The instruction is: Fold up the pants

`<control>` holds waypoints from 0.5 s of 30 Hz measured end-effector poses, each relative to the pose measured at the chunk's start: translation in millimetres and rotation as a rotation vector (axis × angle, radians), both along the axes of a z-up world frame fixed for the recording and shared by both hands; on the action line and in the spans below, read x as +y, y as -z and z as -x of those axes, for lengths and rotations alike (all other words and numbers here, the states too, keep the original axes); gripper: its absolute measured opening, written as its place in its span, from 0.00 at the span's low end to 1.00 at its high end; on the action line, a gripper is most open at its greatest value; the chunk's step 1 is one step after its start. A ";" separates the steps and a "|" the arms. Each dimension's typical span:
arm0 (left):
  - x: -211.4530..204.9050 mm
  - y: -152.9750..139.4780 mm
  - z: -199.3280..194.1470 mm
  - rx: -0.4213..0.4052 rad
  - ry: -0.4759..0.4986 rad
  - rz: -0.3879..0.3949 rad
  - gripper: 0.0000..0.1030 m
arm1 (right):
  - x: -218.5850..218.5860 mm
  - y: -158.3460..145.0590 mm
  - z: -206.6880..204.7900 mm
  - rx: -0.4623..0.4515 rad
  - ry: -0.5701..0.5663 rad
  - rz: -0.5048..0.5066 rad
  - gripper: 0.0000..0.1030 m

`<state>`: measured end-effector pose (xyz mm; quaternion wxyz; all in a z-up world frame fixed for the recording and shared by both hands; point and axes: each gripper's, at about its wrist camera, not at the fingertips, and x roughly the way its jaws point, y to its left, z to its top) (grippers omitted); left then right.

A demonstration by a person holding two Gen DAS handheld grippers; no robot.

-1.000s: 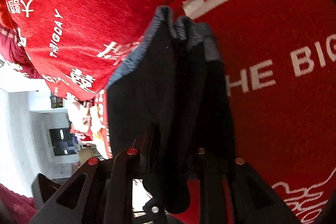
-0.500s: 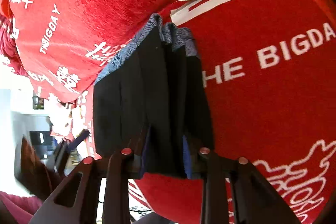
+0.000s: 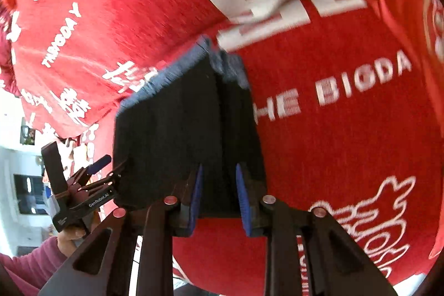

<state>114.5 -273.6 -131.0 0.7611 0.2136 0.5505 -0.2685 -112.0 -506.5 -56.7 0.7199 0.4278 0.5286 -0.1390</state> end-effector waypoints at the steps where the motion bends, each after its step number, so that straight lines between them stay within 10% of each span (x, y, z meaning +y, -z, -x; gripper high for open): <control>1: -0.2 -3.7 -3.8 -0.011 -0.007 0.010 0.83 | -0.5 -6.6 -4.8 -0.023 -0.006 0.015 0.27; 15: -1.4 23.8 -41.0 0.046 -0.104 0.016 0.94 | 13.9 30.3 -39.7 0.055 -0.049 0.011 0.27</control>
